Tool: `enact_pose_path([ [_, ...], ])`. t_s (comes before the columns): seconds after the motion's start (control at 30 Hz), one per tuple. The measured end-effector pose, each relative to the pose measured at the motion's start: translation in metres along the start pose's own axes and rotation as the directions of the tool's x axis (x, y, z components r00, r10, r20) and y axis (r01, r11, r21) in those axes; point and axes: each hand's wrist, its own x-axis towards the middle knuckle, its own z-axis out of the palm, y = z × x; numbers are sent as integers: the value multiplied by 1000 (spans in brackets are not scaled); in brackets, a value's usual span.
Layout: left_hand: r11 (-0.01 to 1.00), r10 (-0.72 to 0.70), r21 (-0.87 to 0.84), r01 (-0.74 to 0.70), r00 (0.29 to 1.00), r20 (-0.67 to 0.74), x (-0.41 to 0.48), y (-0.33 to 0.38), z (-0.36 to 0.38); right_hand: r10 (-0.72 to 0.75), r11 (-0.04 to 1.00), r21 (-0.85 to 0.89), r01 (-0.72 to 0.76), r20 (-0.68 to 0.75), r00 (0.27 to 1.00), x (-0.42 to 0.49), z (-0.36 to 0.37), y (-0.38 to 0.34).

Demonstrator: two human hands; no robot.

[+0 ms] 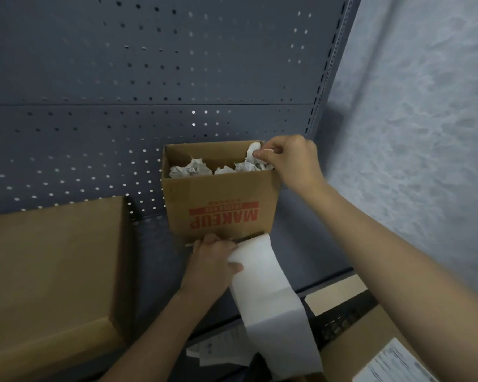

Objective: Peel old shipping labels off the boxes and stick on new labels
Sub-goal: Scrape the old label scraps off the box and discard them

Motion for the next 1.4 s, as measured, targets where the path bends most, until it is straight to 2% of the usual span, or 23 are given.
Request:
enact_pose_path([
  [0.17, 987, 30, -151, -59, 981, -189, -3, -5, -6, -20, 999, 30, 18, 57, 998, 10, 6, -5],
  [0.3, 975, 55, -195, -104, 968, -243, -10, 0, -28, -37, 999, 39, 32, 131, 991, 16, 9, -13],
  [0.4, 984, 106, -112, -137, 963, -250, -17, 5, -49, -84, 996, 14, 83, 174, 981, 22, 10, -20],
  [0.57, 975, 222, 66, -212, 945, -238, -31, 11, -87, -53, 994, -80, 71, 206, 977, 28, 18, -28],
  [0.63, 973, 233, 70, -222, 939, -253, -36, 12, -101, -76, 993, -74, 94, 220, 972, 30, 19, -32],
  [0.73, 979, 177, -53, -197, 948, -264, -39, 8, -116, -114, 992, -26, 127, 304, 946, 32, 23, -38],
  [0.87, 942, 82, -297, -157, 964, -252, -41, 1, -133, -148, 983, -55, 174, 318, 936, 33, 32, -43],
  [1.0, 925, 110, -332, -187, 965, -236, -52, -3, -147, -205, 967, -59, 247, 389, 898, 29, 33, -48],
  [1.1, 885, 107, -424, -195, 969, -223, -61, -7, -156, -225, 957, -77, 281, 419, 880, 28, 34, -52],
  [1.23, 866, 70, -477, -150, 981, -181, -70, -16, -163, -227, 940, -132, 316, 451, 863, 26, 34, -57],
  [1.33, 851, 125, -491, -185, 980, -154, -88, -18, -170, -220, 932, -158, 328, 473, 853, 25, 36, -59],
  [1.4, 850, 71, -517, -96, 995, -67, -85, -28, -175, -228, 932, -143, 332, 480, 847, 24, 40, -61],
])
